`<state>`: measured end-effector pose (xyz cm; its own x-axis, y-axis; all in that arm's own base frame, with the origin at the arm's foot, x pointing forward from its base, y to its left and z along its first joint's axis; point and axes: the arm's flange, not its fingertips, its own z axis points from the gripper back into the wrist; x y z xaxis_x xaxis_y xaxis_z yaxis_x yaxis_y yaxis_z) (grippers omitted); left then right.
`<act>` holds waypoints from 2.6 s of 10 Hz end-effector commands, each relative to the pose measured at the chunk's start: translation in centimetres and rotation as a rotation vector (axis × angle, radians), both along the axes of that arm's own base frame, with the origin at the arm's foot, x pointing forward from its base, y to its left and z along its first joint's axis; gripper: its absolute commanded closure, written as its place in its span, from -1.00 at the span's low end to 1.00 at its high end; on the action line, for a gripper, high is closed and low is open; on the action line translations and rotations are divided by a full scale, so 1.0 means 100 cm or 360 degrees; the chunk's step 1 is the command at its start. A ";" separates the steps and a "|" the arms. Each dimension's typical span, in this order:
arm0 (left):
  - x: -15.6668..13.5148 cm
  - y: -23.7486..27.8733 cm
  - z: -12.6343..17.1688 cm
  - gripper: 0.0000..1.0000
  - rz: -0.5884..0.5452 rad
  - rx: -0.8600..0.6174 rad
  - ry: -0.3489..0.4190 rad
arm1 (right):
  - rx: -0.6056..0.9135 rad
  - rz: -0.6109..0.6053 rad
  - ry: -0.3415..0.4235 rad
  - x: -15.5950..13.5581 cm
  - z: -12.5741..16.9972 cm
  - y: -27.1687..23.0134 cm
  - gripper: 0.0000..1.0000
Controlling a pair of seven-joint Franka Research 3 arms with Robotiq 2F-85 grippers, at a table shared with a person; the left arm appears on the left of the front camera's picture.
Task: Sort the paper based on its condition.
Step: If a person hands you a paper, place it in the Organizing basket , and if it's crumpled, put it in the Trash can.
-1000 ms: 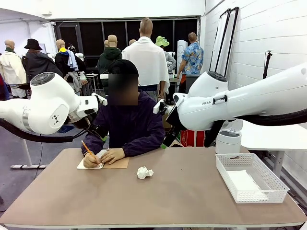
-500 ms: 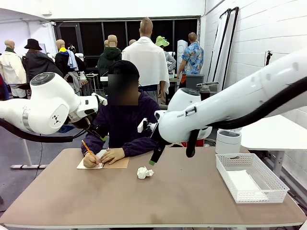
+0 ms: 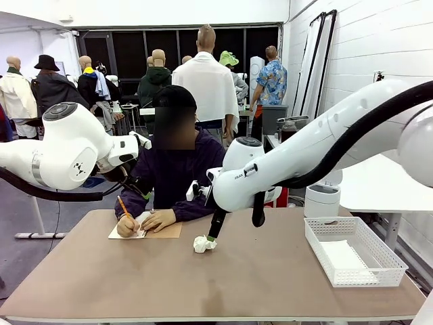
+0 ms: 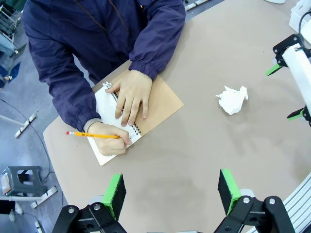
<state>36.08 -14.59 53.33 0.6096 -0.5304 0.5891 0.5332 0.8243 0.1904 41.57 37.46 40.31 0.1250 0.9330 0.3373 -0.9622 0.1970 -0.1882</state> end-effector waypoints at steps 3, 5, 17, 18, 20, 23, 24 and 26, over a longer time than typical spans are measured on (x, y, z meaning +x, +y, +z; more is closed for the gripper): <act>0.002 0.000 0.001 -1.00 0.0003 -0.0002 0.0005 | 0.0000 0.0000 0.0000 0.000 0.000 0.000 -1.00; 0.002 0.000 0.001 -1.00 0.0003 -0.0002 0.0005 | 0.0000 0.0000 0.0000 0.000 0.000 0.000 -1.00; 0.002 0.000 0.001 -1.00 0.0003 -0.0002 0.0005 | -0.0040 -0.0021 0.0104 0.066 -0.070 0.048 -1.00; 0.002 0.000 0.001 -1.00 0.0003 -0.0002 0.0005 | -0.0048 -0.0026 0.0132 0.072 -0.074 0.049 -1.00; 0.002 0.000 0.001 -1.00 0.0003 -0.0002 0.0005 | -0.0051 -0.0036 0.0154 0.079 -0.081 0.048 -1.00; 0.002 0.000 0.001 -1.00 0.0003 -0.0002 0.0005 | -0.0047 -0.0053 0.0222 0.093 -0.093 0.048 -1.00; 0.002 0.000 0.001 -1.00 0.0003 -0.0002 0.0005 | -0.0043 -0.0061 0.0255 0.095 -0.097 0.048 -1.00; 0.002 0.000 0.001 -1.00 0.0003 -0.0002 0.0005 | -0.0016 -0.0051 0.0258 0.097 -0.100 0.049 -1.00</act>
<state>36.08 -14.59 53.33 0.6096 -0.5304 0.5892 0.5331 0.8243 0.1904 50.96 42.07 30.02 0.2017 0.9337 0.2959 -0.9733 0.2250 -0.0465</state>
